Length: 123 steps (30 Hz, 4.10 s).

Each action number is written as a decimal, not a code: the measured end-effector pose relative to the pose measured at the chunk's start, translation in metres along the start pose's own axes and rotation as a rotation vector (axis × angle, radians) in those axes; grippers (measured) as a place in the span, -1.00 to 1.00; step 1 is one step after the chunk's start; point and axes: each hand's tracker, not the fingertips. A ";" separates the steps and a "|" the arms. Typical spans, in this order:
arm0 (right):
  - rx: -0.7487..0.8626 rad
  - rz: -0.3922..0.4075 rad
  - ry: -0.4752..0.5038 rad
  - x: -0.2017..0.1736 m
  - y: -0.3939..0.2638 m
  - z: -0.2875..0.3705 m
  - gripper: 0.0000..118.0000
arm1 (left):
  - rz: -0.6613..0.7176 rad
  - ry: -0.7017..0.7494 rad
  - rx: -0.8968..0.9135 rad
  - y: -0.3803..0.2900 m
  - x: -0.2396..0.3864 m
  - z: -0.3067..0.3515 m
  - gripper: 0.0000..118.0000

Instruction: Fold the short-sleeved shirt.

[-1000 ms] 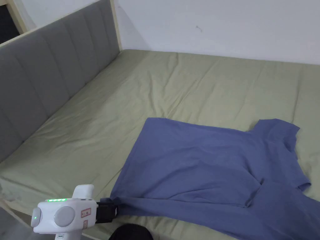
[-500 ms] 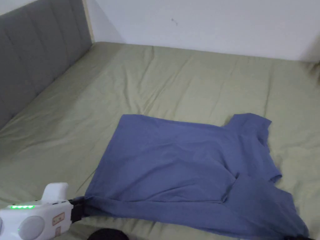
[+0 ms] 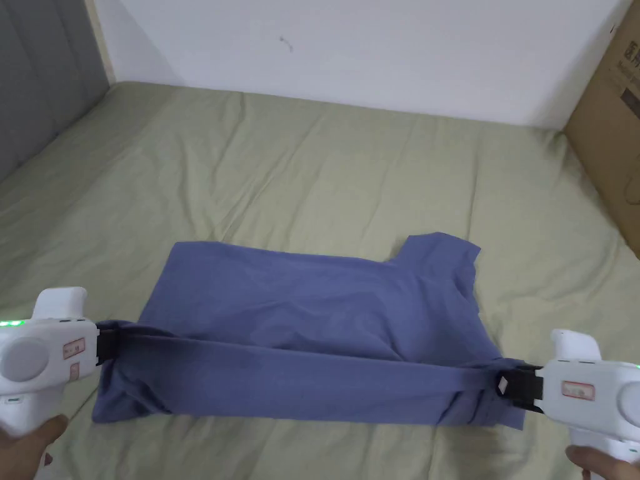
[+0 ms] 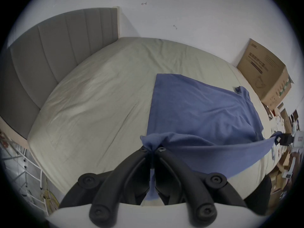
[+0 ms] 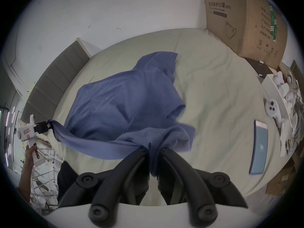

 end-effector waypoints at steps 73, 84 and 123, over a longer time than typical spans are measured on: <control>-0.012 -0.067 -0.014 -0.001 -0.037 -0.039 -0.83 | 0.180 -0.057 -0.147 -0.071 0.015 -0.014 -0.74; 0.052 -0.042 0.000 -0.003 -0.042 0.006 -0.83 | 0.165 -0.127 -0.081 -0.067 0.013 0.018 -0.93; 0.480 -0.020 0.022 -0.036 -0.088 0.192 -1.00 | 0.081 -0.343 0.381 -0.080 0.070 0.230 -1.00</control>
